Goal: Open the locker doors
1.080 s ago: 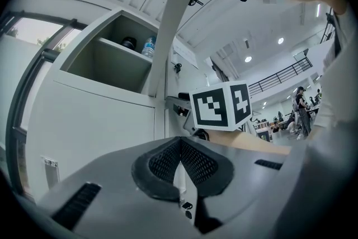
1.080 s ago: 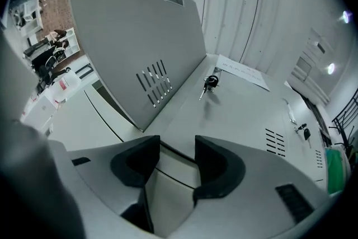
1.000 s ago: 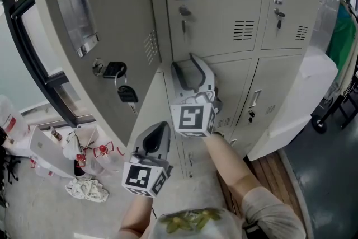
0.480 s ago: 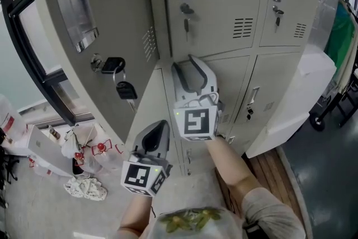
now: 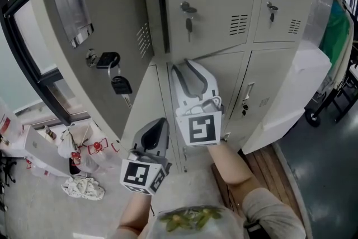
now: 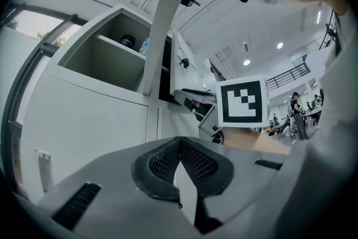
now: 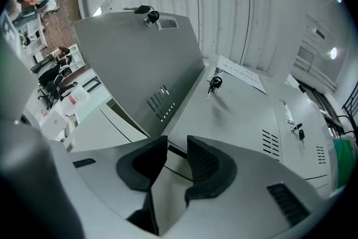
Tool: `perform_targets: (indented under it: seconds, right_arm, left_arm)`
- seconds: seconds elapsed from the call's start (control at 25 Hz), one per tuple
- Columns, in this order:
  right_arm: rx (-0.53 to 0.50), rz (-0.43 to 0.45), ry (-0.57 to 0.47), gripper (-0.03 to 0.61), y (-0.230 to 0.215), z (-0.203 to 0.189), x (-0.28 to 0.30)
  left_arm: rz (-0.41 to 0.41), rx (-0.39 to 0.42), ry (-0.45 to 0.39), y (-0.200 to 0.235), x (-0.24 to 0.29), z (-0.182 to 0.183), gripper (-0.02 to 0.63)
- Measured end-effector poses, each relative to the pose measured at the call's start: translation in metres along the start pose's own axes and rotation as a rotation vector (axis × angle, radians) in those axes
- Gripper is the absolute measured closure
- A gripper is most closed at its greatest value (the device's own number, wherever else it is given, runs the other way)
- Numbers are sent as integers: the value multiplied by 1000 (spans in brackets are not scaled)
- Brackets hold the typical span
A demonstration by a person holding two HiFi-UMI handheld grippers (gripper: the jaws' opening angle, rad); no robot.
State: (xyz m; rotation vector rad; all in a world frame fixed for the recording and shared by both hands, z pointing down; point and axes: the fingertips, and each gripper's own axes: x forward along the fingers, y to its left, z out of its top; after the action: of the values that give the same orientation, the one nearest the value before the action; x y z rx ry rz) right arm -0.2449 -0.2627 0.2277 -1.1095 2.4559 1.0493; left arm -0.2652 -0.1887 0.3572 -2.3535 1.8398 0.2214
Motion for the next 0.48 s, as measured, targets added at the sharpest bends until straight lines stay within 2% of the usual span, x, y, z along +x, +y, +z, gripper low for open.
perform_targets:
  seconds: [0.48]
  right_arm:
    - [-4,22,6,502,-1,11,-26]
  left_arm:
    - [-29,-7,-3,-16,-2,1,586]
